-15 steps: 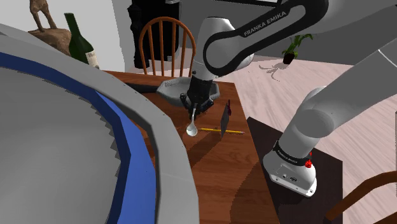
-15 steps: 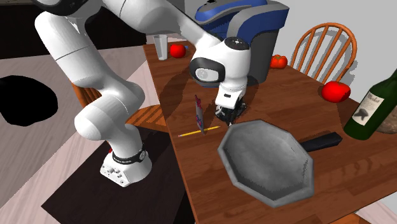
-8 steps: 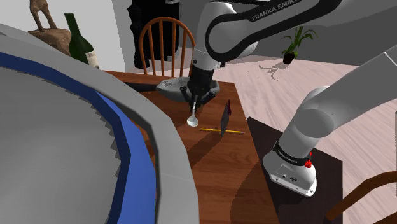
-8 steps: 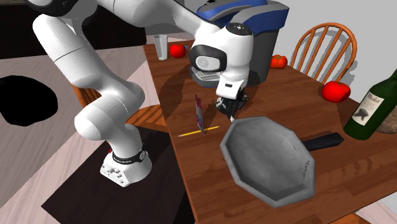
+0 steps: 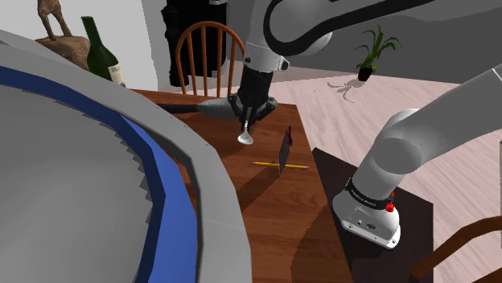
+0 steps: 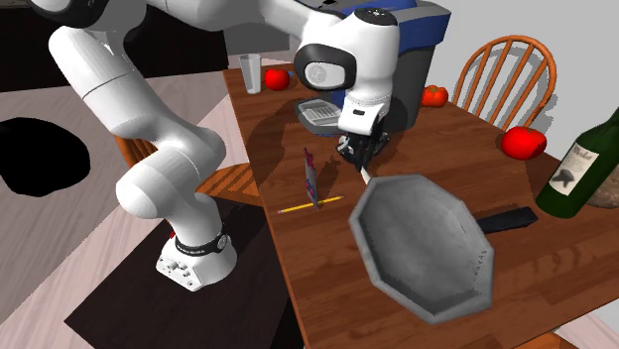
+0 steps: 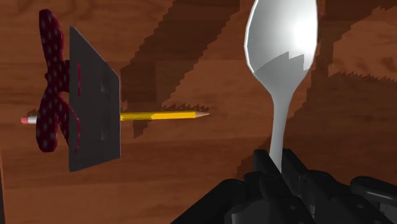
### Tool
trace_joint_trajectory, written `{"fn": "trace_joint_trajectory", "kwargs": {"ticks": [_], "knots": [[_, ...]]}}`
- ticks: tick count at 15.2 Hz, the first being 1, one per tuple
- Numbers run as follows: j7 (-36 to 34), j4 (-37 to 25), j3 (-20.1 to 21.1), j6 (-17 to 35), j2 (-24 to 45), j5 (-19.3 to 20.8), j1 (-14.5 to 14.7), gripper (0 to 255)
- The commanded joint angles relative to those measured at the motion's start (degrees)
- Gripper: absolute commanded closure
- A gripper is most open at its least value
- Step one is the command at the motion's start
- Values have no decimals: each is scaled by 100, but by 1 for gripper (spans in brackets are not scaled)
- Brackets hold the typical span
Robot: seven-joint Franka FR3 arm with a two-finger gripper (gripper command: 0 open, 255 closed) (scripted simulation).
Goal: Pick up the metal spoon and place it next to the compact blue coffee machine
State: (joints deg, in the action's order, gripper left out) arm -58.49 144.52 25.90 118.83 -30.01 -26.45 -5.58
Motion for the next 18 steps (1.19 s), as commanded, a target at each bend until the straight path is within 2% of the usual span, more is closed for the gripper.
{"fn": "trace_joint_trajectory", "kwargs": {"ticks": [1,18], "knots": [[-27,-119,-45,-181,-67,38,-9,255],[-284,-1243,-331,-1507,-285,306,-92,255]]}}
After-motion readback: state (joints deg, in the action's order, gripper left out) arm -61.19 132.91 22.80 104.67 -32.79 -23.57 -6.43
